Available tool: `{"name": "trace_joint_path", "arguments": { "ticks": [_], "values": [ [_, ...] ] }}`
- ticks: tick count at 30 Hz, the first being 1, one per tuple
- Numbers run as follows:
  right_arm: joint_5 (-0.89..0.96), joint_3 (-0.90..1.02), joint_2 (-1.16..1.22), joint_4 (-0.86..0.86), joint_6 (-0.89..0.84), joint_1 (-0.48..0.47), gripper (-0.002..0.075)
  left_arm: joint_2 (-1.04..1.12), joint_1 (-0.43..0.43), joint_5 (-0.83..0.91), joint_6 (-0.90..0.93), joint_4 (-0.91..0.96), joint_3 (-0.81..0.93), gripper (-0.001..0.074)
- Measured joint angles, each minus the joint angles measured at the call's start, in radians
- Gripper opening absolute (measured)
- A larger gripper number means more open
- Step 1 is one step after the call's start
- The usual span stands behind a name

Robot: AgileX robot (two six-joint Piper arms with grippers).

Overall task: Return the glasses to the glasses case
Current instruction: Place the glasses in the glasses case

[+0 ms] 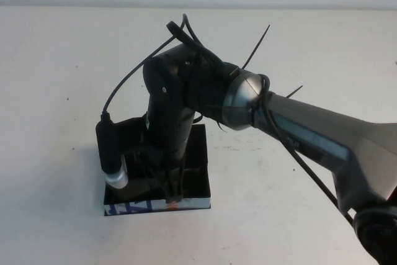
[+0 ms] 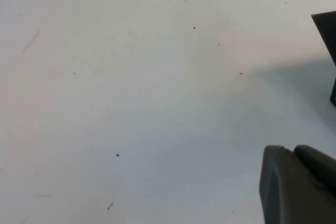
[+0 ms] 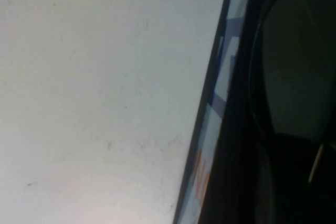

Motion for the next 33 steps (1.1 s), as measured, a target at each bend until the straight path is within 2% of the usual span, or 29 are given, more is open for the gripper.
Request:
{"name": "trace_joint_path", "arguments": {
  "ticks": [21, 24, 29, 33],
  "values": [
    [0.000, -0.005, 0.040, 0.002, 0.024, -0.022, 0.0046, 0.000, 0.000, 0.000, 0.000, 0.000, 0.000, -0.0001],
    [0.000, -0.005, 0.040, 0.007, 0.028, -0.023, 0.0099, 0.000, 0.000, 0.000, 0.000, 0.000, 0.000, -0.0001],
    [0.000, -0.005, 0.038, 0.010, 0.032, -0.022, 0.0260, 0.000, 0.000, 0.000, 0.000, 0.000, 0.000, -0.0001],
    [0.000, -0.005, 0.016, 0.008, 0.045, -0.022, 0.0292, 0.000, 0.000, 0.000, 0.000, 0.000, 0.000, -0.0001]
  ]
}}
